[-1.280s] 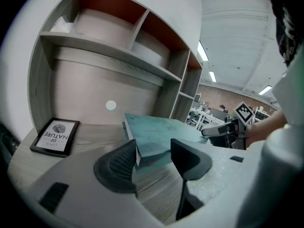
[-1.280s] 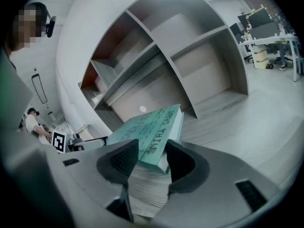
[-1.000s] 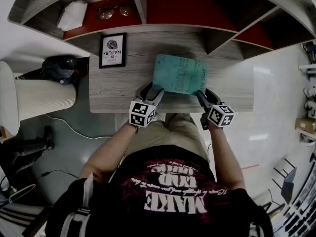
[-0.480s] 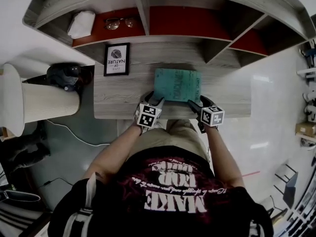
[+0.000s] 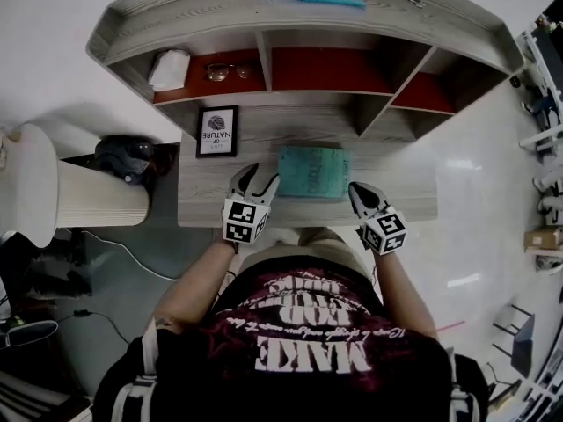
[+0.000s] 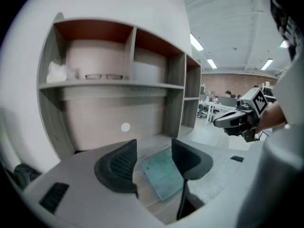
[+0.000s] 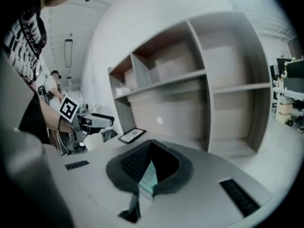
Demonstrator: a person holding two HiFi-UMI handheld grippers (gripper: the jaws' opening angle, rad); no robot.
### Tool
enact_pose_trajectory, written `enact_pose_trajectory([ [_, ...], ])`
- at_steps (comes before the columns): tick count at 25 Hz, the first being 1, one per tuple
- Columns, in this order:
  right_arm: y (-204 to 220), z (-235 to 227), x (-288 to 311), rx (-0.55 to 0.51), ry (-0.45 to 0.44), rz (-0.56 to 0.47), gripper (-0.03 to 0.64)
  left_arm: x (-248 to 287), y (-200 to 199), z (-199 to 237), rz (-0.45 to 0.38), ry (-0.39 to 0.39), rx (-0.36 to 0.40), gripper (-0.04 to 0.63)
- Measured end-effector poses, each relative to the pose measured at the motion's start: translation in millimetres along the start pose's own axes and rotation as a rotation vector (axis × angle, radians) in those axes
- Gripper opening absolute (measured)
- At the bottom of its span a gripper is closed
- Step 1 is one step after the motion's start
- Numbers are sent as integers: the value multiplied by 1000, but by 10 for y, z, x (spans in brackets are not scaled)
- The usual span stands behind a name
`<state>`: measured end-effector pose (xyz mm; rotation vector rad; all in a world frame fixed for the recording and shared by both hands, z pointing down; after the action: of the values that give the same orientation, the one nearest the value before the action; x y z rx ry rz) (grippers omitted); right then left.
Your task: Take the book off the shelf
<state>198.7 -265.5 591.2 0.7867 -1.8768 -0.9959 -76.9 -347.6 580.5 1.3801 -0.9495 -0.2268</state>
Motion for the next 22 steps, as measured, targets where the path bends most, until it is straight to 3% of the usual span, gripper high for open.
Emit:
enact_pose_trajectory([
  [1,-124,61,-47,-26,-11,-35,4,-95,-179,5,-58,-3,24,226],
  [4,-500,245,-138,-84,-20,-96,3,-402,-632,14,-197,-46,83,47],
  [5,-620,297,-167,-93,-21,-113,3,-497,-768,13,-232,-60,91,19],
  [9,-1046,468,-370,-82,-27,-183,3,-856,-1222,-28,-337,-70,70,6],
  [22,-1773,964,-876,-111,-30,-304,3,-1621,-1832,310,-395,-118,76,6],
])
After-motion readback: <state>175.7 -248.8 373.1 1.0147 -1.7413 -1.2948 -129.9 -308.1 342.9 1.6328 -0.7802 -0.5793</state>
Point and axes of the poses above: the fingertips, and each gripper's own axes: x forward along the fingers, z to its left, y out of its underside, the point moved 7 cm from there along -x, backward along the fingers, and after that the axes turned 9 degrees about x, right-handed, at the moved point
